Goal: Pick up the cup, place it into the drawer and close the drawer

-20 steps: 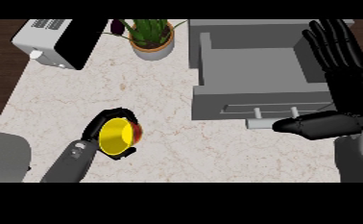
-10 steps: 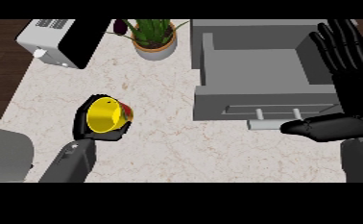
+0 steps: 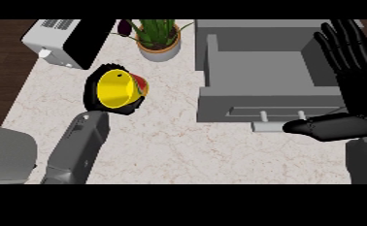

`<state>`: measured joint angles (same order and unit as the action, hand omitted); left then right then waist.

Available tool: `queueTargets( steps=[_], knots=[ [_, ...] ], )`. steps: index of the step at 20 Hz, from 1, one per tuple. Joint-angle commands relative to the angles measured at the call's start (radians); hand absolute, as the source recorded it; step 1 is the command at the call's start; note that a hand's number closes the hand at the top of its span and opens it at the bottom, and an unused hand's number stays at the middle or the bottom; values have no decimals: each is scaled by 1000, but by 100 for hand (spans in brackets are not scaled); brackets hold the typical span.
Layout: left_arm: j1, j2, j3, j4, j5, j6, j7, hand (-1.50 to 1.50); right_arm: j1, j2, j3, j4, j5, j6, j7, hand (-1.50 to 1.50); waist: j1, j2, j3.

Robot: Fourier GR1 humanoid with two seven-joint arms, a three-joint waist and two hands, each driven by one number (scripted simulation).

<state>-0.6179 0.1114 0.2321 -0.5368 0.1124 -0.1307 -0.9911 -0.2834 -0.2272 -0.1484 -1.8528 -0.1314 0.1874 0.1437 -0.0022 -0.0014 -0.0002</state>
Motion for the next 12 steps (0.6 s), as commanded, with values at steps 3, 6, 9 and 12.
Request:
queueTargets(
  steps=[3,6,9,12],
  knots=[
    [-118,-70,-73,-190,0,34,222,150,17,-12,-32,45,-1,19,-66,-150,14,-6,2],
    [-170,-108,-125,-260,-5,115,300,150,48,13,1,-5,26,-4,-42,-150,3,-6,1],
    [-234,-110,-191,-350,32,186,448,150,-1,26,24,-58,28,-41,42,-150,4,-10,1],
    [-365,-101,-157,-327,15,212,564,150,6,6,-28,44,15,-9,-54,-150,-1,0,1]
  ],
)
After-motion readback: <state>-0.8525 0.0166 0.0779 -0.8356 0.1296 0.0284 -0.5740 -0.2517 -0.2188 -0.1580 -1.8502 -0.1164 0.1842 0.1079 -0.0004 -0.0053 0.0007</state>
